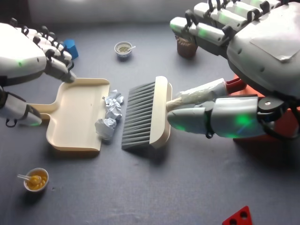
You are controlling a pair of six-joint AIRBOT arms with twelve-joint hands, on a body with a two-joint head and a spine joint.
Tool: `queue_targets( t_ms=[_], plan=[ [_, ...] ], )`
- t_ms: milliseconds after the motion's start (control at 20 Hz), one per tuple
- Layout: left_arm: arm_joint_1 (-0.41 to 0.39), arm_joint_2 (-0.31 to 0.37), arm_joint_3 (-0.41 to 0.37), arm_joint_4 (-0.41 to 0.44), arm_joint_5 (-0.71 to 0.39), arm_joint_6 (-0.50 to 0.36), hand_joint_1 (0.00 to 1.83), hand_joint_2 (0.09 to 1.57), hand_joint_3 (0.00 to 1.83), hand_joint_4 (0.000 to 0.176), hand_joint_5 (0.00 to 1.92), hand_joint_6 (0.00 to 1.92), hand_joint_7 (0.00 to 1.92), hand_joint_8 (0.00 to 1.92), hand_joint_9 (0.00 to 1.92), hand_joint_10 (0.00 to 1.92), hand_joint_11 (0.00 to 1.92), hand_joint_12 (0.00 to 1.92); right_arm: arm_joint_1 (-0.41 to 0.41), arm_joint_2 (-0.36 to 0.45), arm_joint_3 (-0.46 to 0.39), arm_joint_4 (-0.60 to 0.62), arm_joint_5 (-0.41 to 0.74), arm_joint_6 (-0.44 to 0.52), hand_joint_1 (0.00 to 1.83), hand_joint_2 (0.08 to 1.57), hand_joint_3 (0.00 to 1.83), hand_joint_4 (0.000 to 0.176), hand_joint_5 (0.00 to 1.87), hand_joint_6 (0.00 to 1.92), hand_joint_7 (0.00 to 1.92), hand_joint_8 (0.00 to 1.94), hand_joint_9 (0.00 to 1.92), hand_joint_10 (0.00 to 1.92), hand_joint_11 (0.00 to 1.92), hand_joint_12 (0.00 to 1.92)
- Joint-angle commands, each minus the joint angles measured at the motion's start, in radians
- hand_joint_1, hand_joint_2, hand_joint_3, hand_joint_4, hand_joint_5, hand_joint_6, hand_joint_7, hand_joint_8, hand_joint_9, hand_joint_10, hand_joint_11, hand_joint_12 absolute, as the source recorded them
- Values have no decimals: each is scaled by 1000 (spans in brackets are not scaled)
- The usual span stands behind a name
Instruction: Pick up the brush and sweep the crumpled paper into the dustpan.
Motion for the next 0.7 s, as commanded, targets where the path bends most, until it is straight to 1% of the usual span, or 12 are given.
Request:
queue_targets(
  t_ms=[0,100,150,200,250,300,350,400,450,550,600,650],
  plan=[
    [-1,-2,5,10,-64,1,846,1055,11,78,501,13,235,0,176,2,156,70,14,-6,2,-78,-121,0,0,865,0,0,76,0,111,2,139,4,146,33],
    [32,-13,9,-54,-125,0,845,1061,10,81,497,7,227,0,186,5,158,71,-18,-54,17,-110,-200,0,0,868,1,0,72,0,110,1,139,1,152,33],
    [49,-21,11,-55,-162,-13,845,1045,1,83,498,5,238,5,196,7,184,83,-43,-81,27,-131,-242,0,0,860,0,0,66,7,106,8,143,9,164,36],
    [65,-29,15,-42,-190,-54,845,1045,1,83,498,5,238,5,196,7,184,83,-62,-101,35,-144,-275,0,0,860,0,0,66,7,106,8,143,9,164,36],
    [84,-37,20,12,-227,-134,859,1034,0,87,497,4,237,3,190,4,176,79,-80,-120,45,-155,-304,0,0,860,0,0,65,6,103,7,138,6,162,35],
    [110,-48,23,54,-275,-205,817,1051,4,94,465,1,205,0,158,0,145,66,-96,-137,56,-162,-323,0,2,868,2,0,66,6,103,6,136,5,163,35],
    [139,-63,28,74,-321,-255,832,1047,1,86,475,6,211,5,163,4,111,51,-110,-152,69,-166,-336,0,0,865,0,0,73,8,109,7,145,8,173,38],
    [163,-77,33,78,-368,-288,856,1035,0,78,502,15,233,12,187,13,129,59,-115,-161,80,-166,-340,0,0,858,0,0,64,3,93,1,126,1,150,28],
    [173,-81,34,78,-385,-298,870,1020,0,73,515,7,254,6,216,8,163,76,-115,-163,83,-166,-340,0,38,867,1,0,94,12,123,11,151,9,160,30],
    [201,-99,45,77,-429,-324,834,1032,3,85,476,0,224,3,181,2,150,72,-115,-164,86,-162,-340,0,3,850,0,0,73,1,104,1,139,2,157,27],
    [212,-108,54,68,-442,-328,834,1031,3,82,470,0,225,3,177,0,154,74,-115,-163,85,-158,-344,0,0,867,2,0,83,5,108,3,140,2,163,29],
    [221,-116,61,60,-450,-328,865,1023,0,70,498,10,226,3,186,4,164,79,-115,-164,85,-155,-345,0,0,875,5,0,88,7,110,4,140,2,164,29]
  ],
)
